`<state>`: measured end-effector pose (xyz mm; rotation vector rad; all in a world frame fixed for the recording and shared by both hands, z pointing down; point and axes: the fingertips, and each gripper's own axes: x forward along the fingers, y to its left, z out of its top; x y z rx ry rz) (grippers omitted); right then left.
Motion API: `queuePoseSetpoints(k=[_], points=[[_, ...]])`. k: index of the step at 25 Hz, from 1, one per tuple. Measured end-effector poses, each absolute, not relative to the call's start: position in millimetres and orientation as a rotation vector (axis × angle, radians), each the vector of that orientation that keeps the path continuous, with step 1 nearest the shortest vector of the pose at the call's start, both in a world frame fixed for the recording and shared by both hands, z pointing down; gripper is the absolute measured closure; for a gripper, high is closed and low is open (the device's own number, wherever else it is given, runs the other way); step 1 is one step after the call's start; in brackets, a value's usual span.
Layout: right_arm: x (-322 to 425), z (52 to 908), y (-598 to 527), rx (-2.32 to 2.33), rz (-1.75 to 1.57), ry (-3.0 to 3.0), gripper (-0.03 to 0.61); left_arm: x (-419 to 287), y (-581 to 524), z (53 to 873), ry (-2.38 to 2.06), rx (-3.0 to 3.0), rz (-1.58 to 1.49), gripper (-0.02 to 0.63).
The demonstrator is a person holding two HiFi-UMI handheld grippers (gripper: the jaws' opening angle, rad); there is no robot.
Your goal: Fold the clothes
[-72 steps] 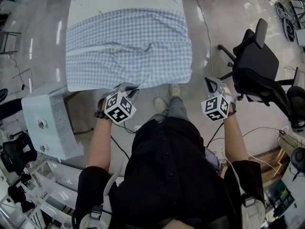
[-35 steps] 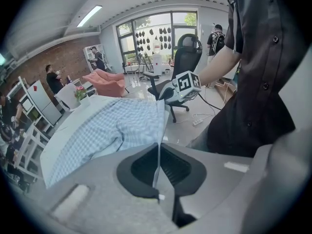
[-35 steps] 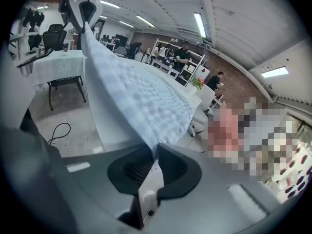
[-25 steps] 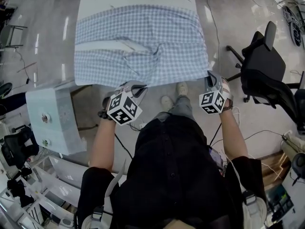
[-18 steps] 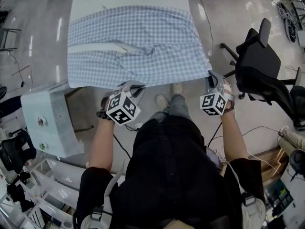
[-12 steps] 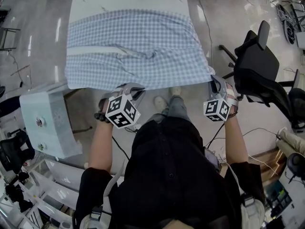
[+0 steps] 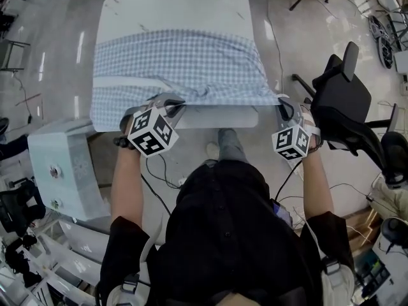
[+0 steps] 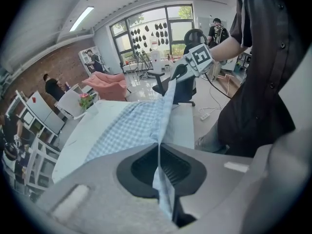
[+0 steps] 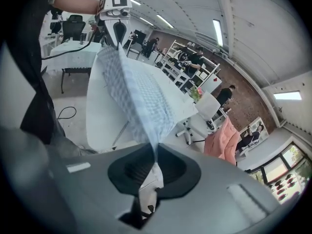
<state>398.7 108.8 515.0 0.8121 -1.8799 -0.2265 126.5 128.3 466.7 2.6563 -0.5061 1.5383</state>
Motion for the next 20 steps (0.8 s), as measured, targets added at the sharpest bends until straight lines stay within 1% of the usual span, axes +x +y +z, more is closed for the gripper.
queuePoseSetpoints(k=[7, 12, 17, 20], points=[[398, 514, 38, 0.737, -0.174, -1.881, 0.552, 128, 50, 467, -0.484, 2.636, 1.589, 0.603], [393, 522, -3, 0.676, -0.079, -1.903, 0.552, 124, -6, 469, -0.474, 2.597, 1.632, 0.602], [391, 539, -45, 0.627, -0.011, -1.913, 0.552, 123, -58, 485, -0.455, 2.544, 1.661, 0.601], [390, 556, -63, 0.578, 0.088, -1.931, 0.552, 123, -83, 504, -0.416, 2.494, 1.677, 0.601]])
